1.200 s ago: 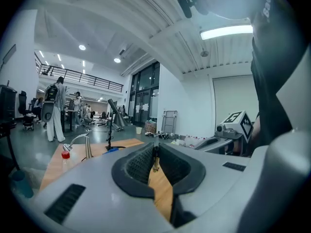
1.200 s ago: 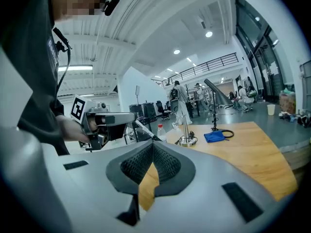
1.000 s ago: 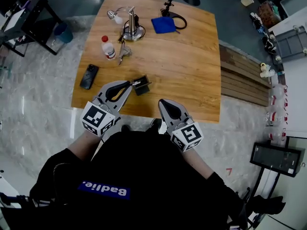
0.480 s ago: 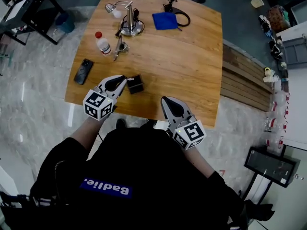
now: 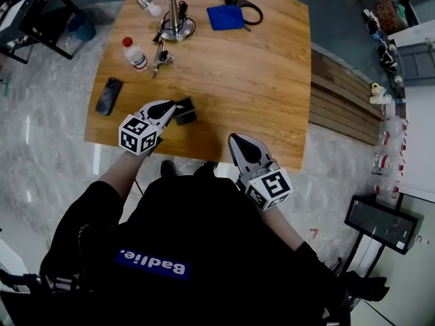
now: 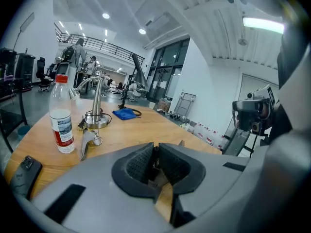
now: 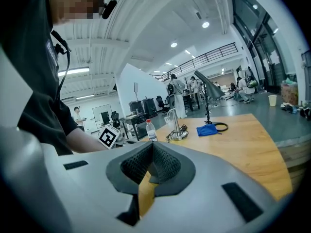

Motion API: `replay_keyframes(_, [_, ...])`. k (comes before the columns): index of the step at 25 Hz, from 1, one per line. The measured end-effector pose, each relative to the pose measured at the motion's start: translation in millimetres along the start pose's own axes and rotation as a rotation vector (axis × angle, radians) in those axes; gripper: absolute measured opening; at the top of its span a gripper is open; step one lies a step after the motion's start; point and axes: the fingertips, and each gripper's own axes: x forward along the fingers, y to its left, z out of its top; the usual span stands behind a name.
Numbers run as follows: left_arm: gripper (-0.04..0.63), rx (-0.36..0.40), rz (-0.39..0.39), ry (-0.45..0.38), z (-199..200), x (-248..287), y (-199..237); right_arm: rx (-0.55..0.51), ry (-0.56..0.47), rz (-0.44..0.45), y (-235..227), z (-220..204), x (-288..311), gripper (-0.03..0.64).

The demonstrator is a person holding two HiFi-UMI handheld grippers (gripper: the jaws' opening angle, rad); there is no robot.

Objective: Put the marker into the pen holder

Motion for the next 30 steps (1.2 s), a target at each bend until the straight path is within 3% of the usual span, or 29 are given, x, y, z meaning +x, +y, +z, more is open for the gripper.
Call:
replay_keyframes(13, [0.041, 0.047, -0.011, 0.112, -32, 18, 13, 0.002, -0.013, -0.012, 6, 5, -1, 0.006])
replay_keyframes(19, [0.043, 0.079, -0.04, 0.117, -29, 9, 9, -0.019, 0.008, 0.019, 19, 9, 9, 0.006])
replay_keyframes(23, [0.048, 0.109, -0.045, 0.078, -10, -10, -1, -0.023, -0.021, 0.043, 29, 14, 14, 0.006])
replay_keyframes(30, [0.048, 0.14, -0.092, -0.08, 44, -60, -43, -0.051, -0.019, 0.101, 55, 18, 27, 0.006])
